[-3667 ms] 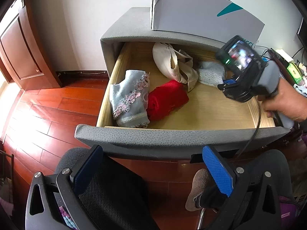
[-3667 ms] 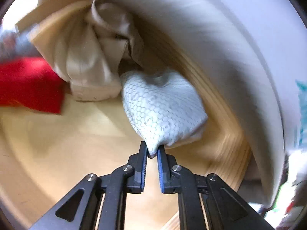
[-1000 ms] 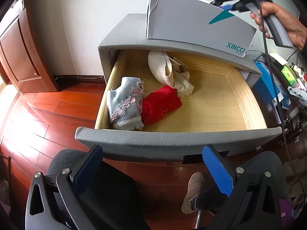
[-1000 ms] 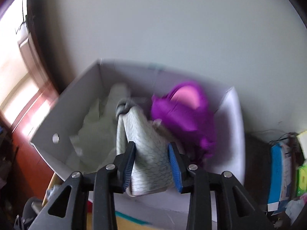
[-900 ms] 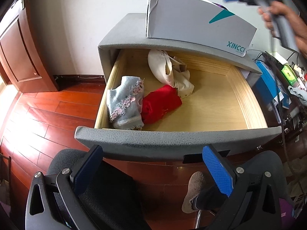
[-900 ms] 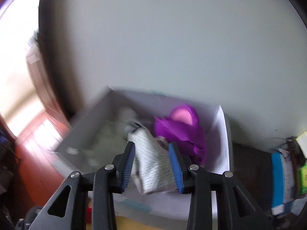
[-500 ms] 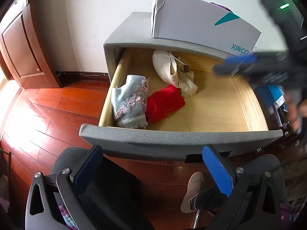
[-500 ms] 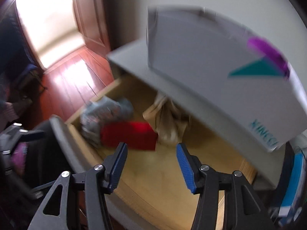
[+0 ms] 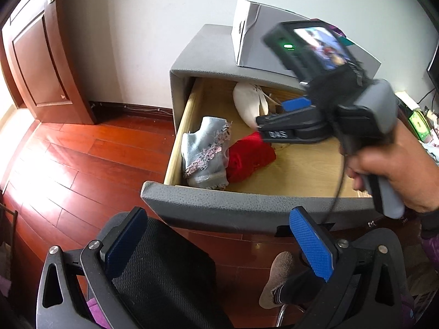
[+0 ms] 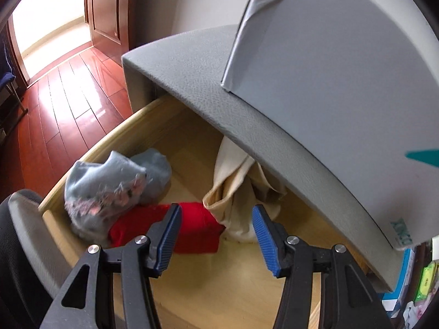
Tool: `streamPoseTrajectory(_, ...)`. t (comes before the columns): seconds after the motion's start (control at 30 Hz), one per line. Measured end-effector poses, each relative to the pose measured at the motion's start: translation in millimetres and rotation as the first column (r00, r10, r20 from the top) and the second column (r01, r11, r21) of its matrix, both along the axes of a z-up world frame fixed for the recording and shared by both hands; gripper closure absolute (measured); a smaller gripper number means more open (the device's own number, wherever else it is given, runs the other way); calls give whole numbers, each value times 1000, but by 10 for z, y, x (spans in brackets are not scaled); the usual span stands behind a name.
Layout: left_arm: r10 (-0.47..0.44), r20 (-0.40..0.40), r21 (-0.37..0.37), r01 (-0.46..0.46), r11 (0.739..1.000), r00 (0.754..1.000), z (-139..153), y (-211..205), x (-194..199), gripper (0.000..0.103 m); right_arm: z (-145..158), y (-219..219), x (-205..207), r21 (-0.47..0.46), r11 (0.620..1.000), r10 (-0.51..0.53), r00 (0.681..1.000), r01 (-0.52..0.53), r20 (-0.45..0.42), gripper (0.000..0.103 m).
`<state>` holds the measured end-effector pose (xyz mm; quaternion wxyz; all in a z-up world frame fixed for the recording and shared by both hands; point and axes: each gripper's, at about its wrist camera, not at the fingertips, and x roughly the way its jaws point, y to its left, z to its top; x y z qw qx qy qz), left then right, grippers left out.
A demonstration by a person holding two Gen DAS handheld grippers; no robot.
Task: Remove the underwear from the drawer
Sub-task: 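Reach into the drawer and grasp the beige cloth with the right gripper, then lift the beige cloth and carry it over the white box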
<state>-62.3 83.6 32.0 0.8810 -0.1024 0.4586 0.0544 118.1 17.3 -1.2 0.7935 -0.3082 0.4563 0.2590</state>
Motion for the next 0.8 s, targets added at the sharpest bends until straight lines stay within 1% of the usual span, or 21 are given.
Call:
streamPoseTrajectory(0.1, -10, -4, 1, 10, 1000, 1000, -11, -14, 6, 0, -121, 86, 86, -32, 999, -4, 1000, 4, -5, 50)
streamPoseTrajectory(0.13, -11, -4, 5, 11, 1000, 1000, -13, -15, 12, 0, -151, 106, 105, -41, 999, -3, 1000, 3, 4, 60)
streamPoseTrajectory(0.17, -12, -4, 7, 12, 1000, 1000, -19, -13, 18, 0, -171, 108, 109, -50, 999, -5, 1000, 6, 4, 74)
streamPoseTrajectory(0.23, -12, -6, -1, 12, 1000, 1000, -27, -8, 25, 0, -242, 101, 167, -65, 998, -23, 1000, 22, -20, 84)
streamPoseTrajectory(0.27, -11, -9, -2, 11, 1000, 1000, -37, -6, 29, 0, -272, 108, 174, -70, 997, -24, 999, 22, -27, 93)
streamPoseTrajectory(0.3, -10, -13, -1, 10, 1000, 1000, -47, -6, 34, 0, -307, 93, 181, -79, 997, -14, 999, 11, -37, 98)
streamPoseTrajectory(0.4, -11, -21, -5, 11, 1000, 1000, -68, -12, 36, 0, -312, 43, 161, -93, 996, 10, 999, -14, -38, 100)
streamPoseTrajectory(0.43, -12, -23, -7, 12, 1000, 1000, -77, -12, 40, 0, -287, 5, 139, -81, 996, 23, 999, -26, -36, 100)
streamPoseTrajectory(0.5, -15, -23, -3, 15, 1000, 1000, -82, -22, 42, 0, -237, -109, 128, -52, 998, 17, 999, -20, -52, 100)
streamPoseTrajectory(0.67, -27, -18, 10, 28, 1000, 999, -75, -60, 43, 0, -53, -617, 117, 58, 997, -39, 983, 51, -181, 100)
streamPoseTrajectory(0.8, -35, -24, 13, 36, 999, 999, -93, -91, 38, 0, 128, -976, 86, 142, 985, -59, 967, 96, -246, 100)
